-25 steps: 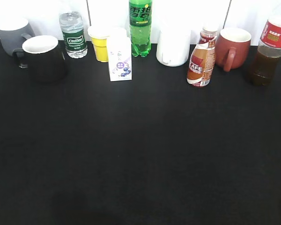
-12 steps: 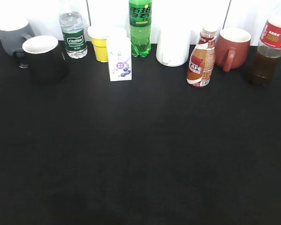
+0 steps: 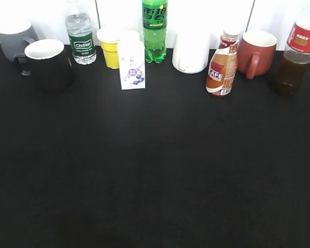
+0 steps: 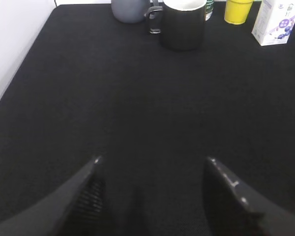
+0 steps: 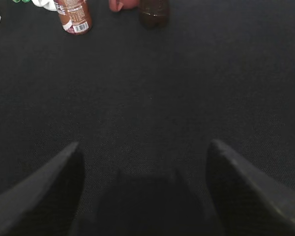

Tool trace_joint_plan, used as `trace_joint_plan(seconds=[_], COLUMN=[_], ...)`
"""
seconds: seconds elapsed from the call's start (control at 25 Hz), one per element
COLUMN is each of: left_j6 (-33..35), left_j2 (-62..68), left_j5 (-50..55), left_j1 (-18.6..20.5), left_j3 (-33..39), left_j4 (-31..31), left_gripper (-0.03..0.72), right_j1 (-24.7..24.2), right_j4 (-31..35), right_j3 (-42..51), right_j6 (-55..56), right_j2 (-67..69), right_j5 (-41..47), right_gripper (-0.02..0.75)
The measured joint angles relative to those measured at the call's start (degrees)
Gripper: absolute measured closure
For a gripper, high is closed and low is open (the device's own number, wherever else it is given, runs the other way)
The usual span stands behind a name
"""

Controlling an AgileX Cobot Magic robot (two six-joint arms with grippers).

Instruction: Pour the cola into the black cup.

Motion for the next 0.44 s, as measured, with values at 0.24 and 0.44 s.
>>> trace_joint_plan(seconds=[0.24, 0.44], left_j6=[0.0, 0.0], left_j2=[0.0, 0.0], left_j5=[0.0, 0.0], left_j1=[0.0, 0.0], left_j3=[0.0, 0.0], left_j4=[0.0, 0.0], left_gripper=[0.213, 0.213], right_j1=[0.0, 0.0], right_j4=[0.02, 0.02], right_j3=[0.0, 0.0], right_j6=[0.0, 0.0], right_j2=[0.0, 0.0], right_j5=[0.0, 0.0], right_gripper=[0.155, 0.155])
